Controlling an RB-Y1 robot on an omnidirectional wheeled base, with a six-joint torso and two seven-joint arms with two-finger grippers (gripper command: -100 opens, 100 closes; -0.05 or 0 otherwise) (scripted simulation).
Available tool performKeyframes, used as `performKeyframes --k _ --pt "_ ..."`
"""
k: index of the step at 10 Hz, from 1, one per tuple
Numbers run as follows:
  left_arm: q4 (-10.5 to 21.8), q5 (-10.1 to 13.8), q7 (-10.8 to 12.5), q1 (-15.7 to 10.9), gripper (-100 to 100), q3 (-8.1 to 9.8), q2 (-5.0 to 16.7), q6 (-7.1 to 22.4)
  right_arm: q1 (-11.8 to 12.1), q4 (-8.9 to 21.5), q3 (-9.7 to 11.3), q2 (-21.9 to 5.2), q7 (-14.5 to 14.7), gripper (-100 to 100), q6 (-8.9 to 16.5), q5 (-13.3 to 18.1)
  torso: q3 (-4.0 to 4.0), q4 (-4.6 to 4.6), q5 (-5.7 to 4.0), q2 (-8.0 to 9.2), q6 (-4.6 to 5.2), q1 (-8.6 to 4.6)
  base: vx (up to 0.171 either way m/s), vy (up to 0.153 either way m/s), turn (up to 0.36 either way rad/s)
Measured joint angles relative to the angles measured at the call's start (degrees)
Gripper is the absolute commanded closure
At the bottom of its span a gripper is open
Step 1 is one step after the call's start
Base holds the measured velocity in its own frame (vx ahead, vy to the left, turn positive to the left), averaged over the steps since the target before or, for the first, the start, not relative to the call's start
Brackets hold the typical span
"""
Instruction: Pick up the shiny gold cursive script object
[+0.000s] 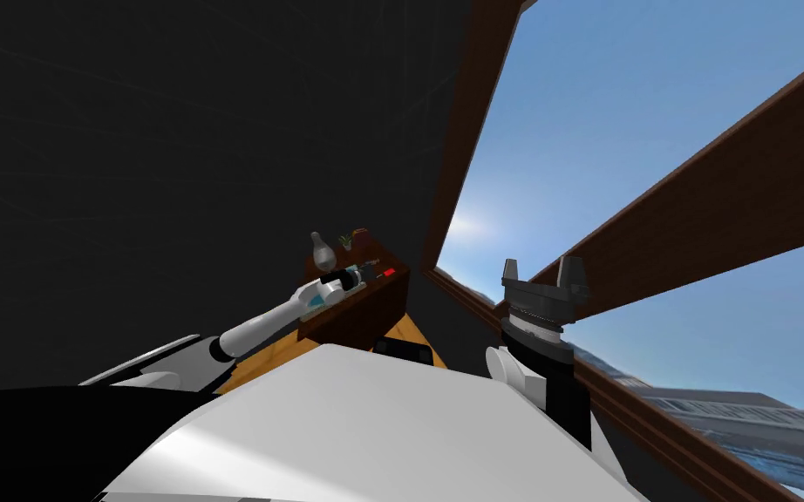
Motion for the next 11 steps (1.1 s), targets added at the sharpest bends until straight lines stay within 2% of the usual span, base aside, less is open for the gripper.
performKeyframes --k 3,4,5,7,8,9,11 --pt "2.1 5.4 4.0 -3.3 -100 -2.82 5.9 4.3 0.0 0.0 0.0 0.0 0.0 0 0.0 0.0 -0.05 -0.02 -0.01 -0.1 0.05 -0.03 0.011 0.009 -0.183" --pt "2.3 6.2 5.4 -3.9 -100 -3.04 7.1 6.2 0.0 0.0 0.0 0.0 0.0 0 0.0 0.0 -0.03 -0.01 0.0 -0.04 -0.01 -0.02 0.023 0.011 -0.269" --pt "3.0 7.3 7.2 -5.1 -100 -4.0 8.5 8.3 0.0 0.0 0.0 0.0 0.0 0 0.0 0.0 -0.05 -0.02 0.0 -0.09 0.05 -0.02 0.0 0.015 -0.127" --pt "3.9 10.0 8.4 -6.0 -100 -5.16 11.2 10.5 0.0 0.0 0.0 0.0 0.0 0 0.0 0.0 0.0 0.0 0.0 0.0 -0.03 -0.03 0.017 0.003 -0.121" --pt "4.8 11.5 9.4 -7.2 -100 -6.36 12.7 11.8 0.0 0.0 0.0 0.0 0.0 0 0.0 0.0 -0.06 -0.02 -0.01 -0.1 0.04 -0.03 0.013 0.015 -0.17" --pt "5.5 13.9 9.9 -8.0 -100 -7.16 14.6 12.8 0.0 0.0 0.0 0.0 0.0 0 0.0 0.0 -0.04 -0.02 0.0 -0.06 -0.02 -0.01 0.026 0.022 -0.294" --pt "6.2 16.0 13.0 -9.5 -100 -8.69 17.5 16.1 0.0 0.0 0.0 0.0 0.0 0 0.0 0.0 -0.03 -0.02 0.01 -0.05 -0.04 0.01 0.018 0.011 -0.211"
